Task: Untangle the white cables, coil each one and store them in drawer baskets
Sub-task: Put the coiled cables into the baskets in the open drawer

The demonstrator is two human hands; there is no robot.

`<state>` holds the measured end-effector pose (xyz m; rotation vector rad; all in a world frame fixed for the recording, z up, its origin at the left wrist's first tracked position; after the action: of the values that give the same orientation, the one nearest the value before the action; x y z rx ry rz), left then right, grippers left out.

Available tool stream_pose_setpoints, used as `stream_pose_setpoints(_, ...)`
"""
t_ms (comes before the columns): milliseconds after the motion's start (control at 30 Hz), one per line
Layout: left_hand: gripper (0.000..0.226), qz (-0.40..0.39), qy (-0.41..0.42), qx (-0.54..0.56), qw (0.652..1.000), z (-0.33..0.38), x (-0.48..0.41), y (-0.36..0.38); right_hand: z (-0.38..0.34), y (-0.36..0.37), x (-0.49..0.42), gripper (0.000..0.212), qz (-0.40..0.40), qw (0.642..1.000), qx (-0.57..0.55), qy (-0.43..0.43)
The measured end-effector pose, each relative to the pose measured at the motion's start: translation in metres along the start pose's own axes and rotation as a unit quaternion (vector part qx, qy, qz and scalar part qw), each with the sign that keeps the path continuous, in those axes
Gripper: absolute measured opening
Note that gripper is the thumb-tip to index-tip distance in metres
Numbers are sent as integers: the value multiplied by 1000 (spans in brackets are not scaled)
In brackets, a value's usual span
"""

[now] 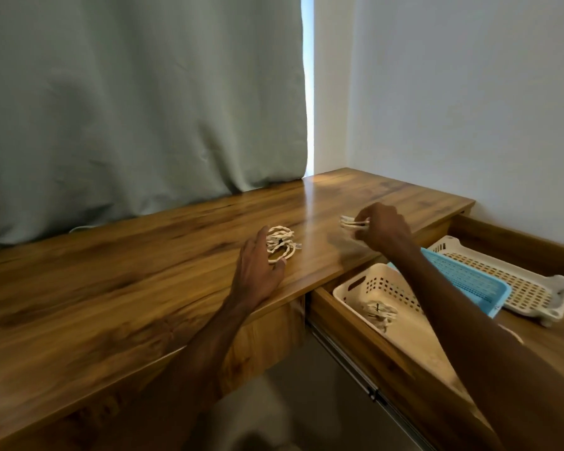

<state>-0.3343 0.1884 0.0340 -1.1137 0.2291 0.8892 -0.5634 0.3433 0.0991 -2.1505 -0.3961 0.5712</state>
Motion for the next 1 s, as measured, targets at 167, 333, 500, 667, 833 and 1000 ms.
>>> stream_pose_setpoints(167,88,-10,-16,21,1000,6,-13,18,86,-28,-15,28,-23,984,114,137)
stream_pose_setpoints(333,100,-18,-33,21,999,6,-15,26,162,-1,-18,47,-40,965,126,227)
stream_pose_setpoints(500,93,15,-45,32,998,-1,-12,20,192,38,-19,32,-87,964,74,242)
stream_pose_setpoints(667,86,23,-48,34,998,-2,-12,19,166,30,-29,42,-100,967,112,206)
stream_pose_setpoints(833,69,38,-43,41,998,6,-10,14,52,9,-18,38,-63,997,-28,30)
stream_pose_setpoints(1000,56,47,-47,41,997,9,-7,5,-72,54,19,76,-177,972,-49,-146)
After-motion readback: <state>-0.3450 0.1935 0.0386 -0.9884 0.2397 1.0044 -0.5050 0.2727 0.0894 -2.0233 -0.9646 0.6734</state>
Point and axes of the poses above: each hand's wrist, its own x-axis away from the middle knuckle, its own y-axis out of the palm, z = x × y, the point moved 8 cm from there along -x, towards the middle knuckle, and after that the axes turned 15 degrees about y, right-handed, at the moved point
